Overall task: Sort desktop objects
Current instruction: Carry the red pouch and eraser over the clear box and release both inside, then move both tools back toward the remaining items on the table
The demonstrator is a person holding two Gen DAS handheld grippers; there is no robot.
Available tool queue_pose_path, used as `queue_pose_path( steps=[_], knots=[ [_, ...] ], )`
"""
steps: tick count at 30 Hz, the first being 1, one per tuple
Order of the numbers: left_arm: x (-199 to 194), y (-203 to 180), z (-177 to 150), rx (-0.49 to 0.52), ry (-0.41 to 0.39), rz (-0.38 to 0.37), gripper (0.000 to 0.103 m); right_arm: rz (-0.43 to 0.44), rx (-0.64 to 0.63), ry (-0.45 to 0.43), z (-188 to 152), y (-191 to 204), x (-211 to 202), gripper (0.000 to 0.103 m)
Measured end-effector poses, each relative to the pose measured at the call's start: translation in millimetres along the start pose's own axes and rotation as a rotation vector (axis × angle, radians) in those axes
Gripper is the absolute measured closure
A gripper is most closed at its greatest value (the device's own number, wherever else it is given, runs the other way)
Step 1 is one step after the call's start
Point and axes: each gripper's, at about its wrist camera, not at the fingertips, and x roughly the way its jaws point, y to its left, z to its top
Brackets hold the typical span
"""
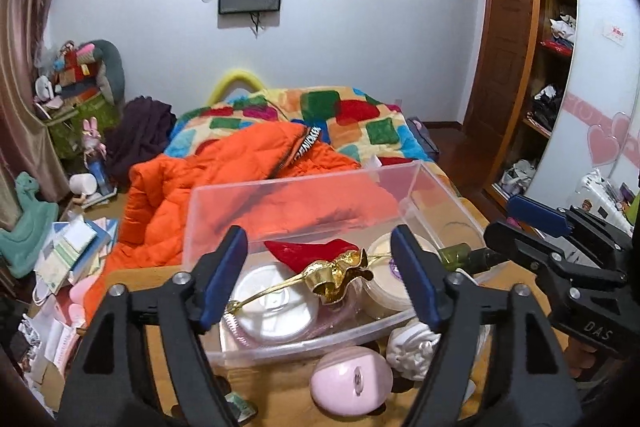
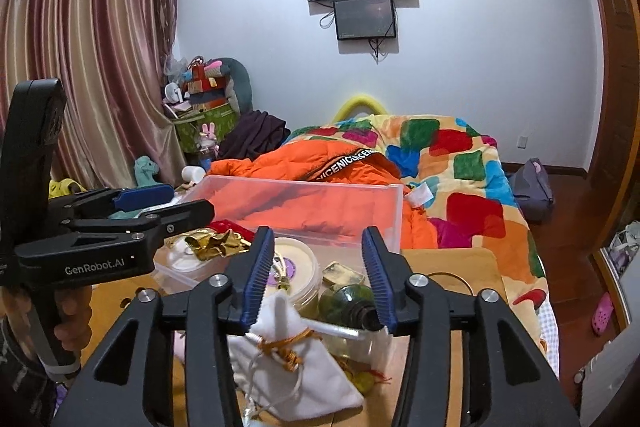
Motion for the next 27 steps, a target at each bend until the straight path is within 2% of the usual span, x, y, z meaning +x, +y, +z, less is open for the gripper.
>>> queue_pose_path(
  steps=[2, 4, 6, 9, 12, 16, 20, 27],
  knots=[
    [-7.7, -0.3, -0.8, 0.004, -0.012, 0.002, 0.026, 0.0, 0.004, -0.007, -1.0, 1.8, -5.1, 0.052],
    [-14.9, 0.3, -2.8, 0.003, -0.024, 0.007, 0.015, 0.001, 0.007, -0.01, -2.8, 4.3, -9.5, 0.048],
    [-24.9, 2.1, -5.5, 0.002, -0.048, 0.015, 0.01, -0.001, 0.015, -0.014, -4.8, 5.9, -13.6, 0.042],
    [-39.2, 2.9, -10.5, 0.004, -0.074, 0.019, 0.006, -0.011, 0.033, -0.027, -9.9, 7.3, -22.3, 0.029],
    [-52.5, 5.9, -15.9, 0.008, -0.098, 0.041, 0.005, -0.035, 0.041, -0.03, -14.1, 6.9, -29.6, 0.023],
    [-68.0, 17.4, -23.8, -0.015, -0.122, 0.066, 0.003, -0.035, 0.059, -0.021, -22.5, 3.5, -39.0, 0.022],
    [-78.5, 35.4, -35.2, -0.051, -0.126, 0.092, 0.002, -0.082, 0.045, -0.015, -35.1, 2.9, -45.9, 0.022],
    [-81.6, 64.1, -63.8, -0.111, -0.071, 0.138, 0.002, -0.087, 0.069, 0.023, -54.7, 0.1, -48.9, 0.021]
  ],
)
